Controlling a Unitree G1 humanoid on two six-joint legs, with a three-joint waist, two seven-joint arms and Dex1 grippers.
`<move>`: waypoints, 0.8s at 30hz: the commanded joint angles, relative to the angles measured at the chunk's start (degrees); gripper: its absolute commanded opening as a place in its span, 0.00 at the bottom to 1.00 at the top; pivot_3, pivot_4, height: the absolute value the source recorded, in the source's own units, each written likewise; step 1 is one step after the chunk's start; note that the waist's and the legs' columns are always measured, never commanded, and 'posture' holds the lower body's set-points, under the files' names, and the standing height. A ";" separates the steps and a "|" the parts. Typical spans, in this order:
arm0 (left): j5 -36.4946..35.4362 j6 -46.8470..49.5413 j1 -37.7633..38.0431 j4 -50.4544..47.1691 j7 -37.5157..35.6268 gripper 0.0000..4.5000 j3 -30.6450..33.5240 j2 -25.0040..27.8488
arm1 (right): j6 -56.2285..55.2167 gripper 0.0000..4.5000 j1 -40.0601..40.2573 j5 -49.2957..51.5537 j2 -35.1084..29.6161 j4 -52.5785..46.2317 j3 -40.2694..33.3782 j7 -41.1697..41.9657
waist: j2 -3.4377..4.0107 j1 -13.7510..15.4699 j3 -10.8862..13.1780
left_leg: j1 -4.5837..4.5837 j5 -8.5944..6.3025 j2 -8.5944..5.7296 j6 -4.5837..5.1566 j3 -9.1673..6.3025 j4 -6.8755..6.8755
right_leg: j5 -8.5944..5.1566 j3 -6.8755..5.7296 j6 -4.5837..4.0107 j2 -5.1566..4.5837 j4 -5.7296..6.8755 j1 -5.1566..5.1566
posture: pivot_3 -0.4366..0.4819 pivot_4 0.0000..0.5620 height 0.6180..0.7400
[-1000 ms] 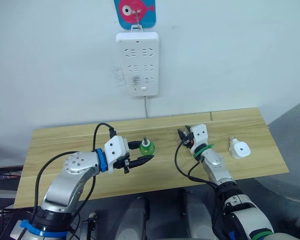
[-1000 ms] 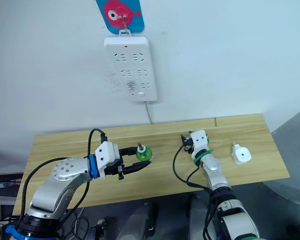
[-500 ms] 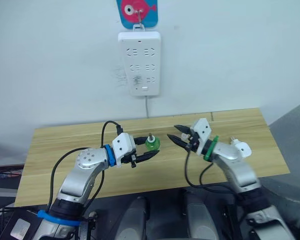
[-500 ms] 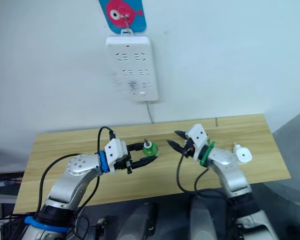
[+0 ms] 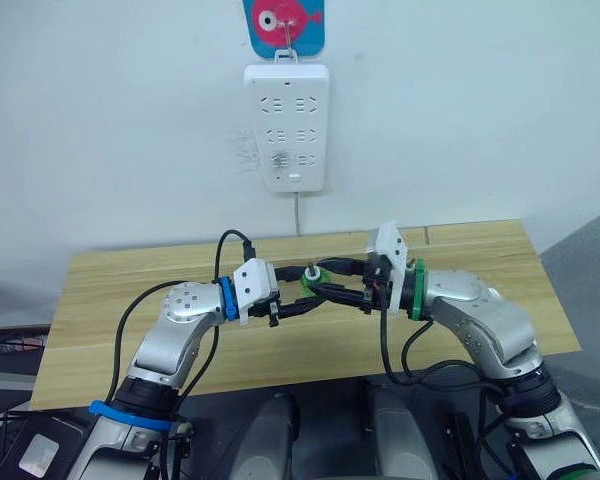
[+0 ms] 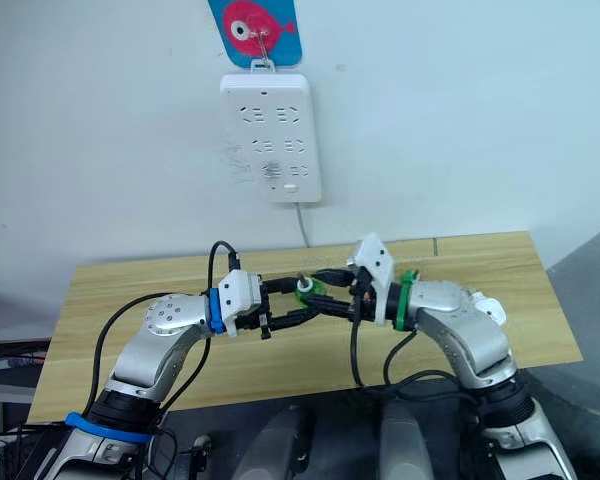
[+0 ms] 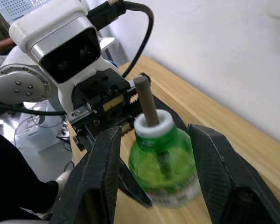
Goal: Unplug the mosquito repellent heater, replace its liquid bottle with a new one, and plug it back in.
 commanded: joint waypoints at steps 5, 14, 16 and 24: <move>-0.58 0.28 -0.39 -2.10 -0.40 0.49 -0.48 -0.53 | -2.53 0.48 -0.56 -2.44 0.77 -0.69 1.94 -0.41 | -0.01 0.04 -0.01 | 0.01 0.01 0.03 -0.01 -0.01 0.00 | 0.00 -0.02 0.00 0.02 0.03 0.00 | 0.59 0.45 1.00; -0.89 1.16 -0.71 -2.42 0.16 0.49 -0.54 -1.15 | -6.03 0.20 0.05 -3.26 1.07 -0.37 1.74 1.30 | -0.01 0.04 0.00 | 0.01 0.01 0.02 -0.02 -0.01 0.00 | 0.00 -0.03 0.00 0.02 0.03 0.00 | 0.59 0.47 1.00; -1.22 2.10 -0.75 -2.58 1.05 0.49 -0.27 -1.69 | -5.03 0.20 0.95 -2.03 1.46 -0.69 0.06 0.20 | -0.01 0.05 0.00 | 0.01 0.01 0.02 -0.02 -0.01 0.00 | 0.00 -0.03 0.00 0.02 0.03 0.00 | 0.59 0.47 1.00; -2.38 3.94 0.75 -7.87 8.83 1.00 1.50 -7.01 | 14.27 0.20 2.71 18.99 11.28 -1.50 -23.16 -20.02 | -0.01 0.21 -0.01 | 0.00 0.01 0.03 -0.02 -0.06 0.02 | 0.01 -0.01 -0.01 0.01 0.06 0.00 | 0.59 0.48 1.00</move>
